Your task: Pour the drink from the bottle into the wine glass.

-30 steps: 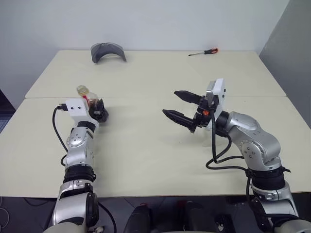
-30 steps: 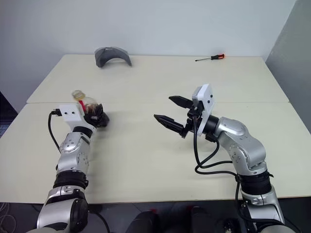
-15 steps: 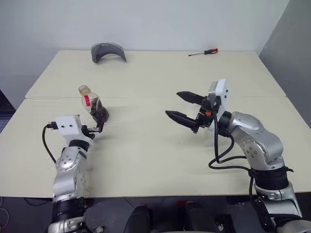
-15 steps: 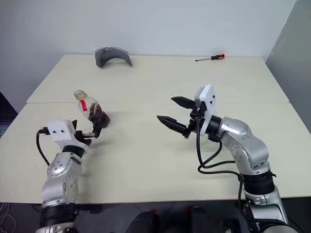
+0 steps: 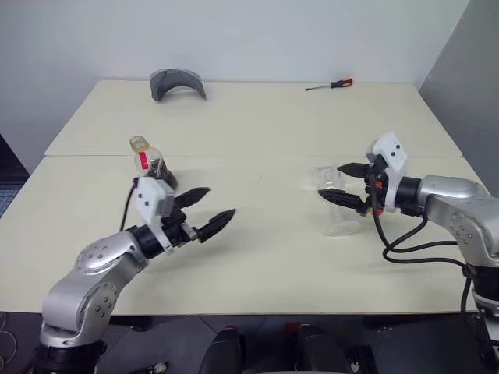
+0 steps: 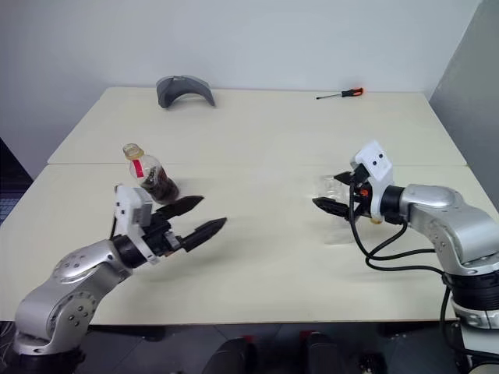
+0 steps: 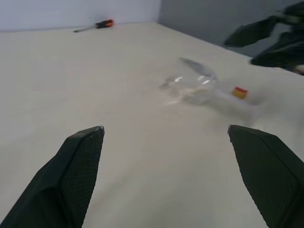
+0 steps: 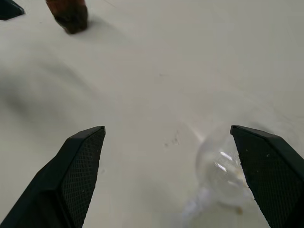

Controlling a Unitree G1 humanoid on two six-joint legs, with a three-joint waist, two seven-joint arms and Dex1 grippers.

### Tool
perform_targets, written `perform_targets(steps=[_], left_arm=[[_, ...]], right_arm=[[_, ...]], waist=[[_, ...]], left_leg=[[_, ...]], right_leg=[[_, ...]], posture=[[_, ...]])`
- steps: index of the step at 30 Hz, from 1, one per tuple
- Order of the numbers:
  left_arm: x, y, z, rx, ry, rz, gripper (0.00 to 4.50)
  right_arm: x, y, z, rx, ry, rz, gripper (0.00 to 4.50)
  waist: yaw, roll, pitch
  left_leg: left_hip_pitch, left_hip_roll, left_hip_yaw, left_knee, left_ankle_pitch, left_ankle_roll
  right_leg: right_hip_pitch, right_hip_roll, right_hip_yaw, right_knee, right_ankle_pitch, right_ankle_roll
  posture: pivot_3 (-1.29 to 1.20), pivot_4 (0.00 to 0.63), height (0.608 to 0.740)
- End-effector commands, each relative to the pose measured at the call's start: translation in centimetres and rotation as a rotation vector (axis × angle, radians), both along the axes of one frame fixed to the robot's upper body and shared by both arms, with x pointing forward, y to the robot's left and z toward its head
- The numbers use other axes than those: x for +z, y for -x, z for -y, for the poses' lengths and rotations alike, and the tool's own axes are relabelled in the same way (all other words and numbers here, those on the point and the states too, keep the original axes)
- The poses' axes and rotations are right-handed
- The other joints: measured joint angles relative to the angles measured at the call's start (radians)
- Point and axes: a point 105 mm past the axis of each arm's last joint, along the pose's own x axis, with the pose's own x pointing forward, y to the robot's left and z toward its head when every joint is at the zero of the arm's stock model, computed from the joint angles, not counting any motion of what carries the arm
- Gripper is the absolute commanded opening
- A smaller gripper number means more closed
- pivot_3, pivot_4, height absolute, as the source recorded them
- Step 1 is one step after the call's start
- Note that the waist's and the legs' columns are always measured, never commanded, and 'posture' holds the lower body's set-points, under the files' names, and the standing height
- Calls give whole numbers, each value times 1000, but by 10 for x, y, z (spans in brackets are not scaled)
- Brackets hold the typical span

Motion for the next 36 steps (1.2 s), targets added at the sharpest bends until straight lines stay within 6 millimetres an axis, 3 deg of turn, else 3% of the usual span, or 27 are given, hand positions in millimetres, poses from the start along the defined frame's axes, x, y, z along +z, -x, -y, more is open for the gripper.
perform_targets(steps=[1,8,15,26,36], left_arm=[[8,8,26,-155,-11,41,4488],[9,7,37,-304,-46,69,4488],[0,8,30,-347,-90,64,4488],[-7,7,27,-296,-90,70,4488],[-9,4,22,-248,-115,84,4488]], right_arm=[[14,-9,13,-106,-17,-64,4500],[6,-22,26,-279,45,-195,4500],[-8,-24,29,-383,140,-314,4500],[-18,-31,2,-378,131,-444,4500],[-30,-34,-7,-401,171,-492,4500]], waist=[[-2,0,0],[-5,0,0],[-6,0,0],[-7,0,0],[-7,0,0]], left_leg=[[0,0,0,0,0,0],[0,0,1,-1,0,0],[0,0,1,-1,0,0],[-1,0,1,-1,0,0],[-1,0,1,-1,0,0]], right_leg=[[0,0,0,0,0,0],[-1,1,1,0,0,0],[-1,1,1,0,0,0],[-1,0,1,-1,0,0],[-1,0,1,0,0,0]], posture=[[0,150,740],[0,150,740],[0,150,740],[0,150,740],[0,150,740]])
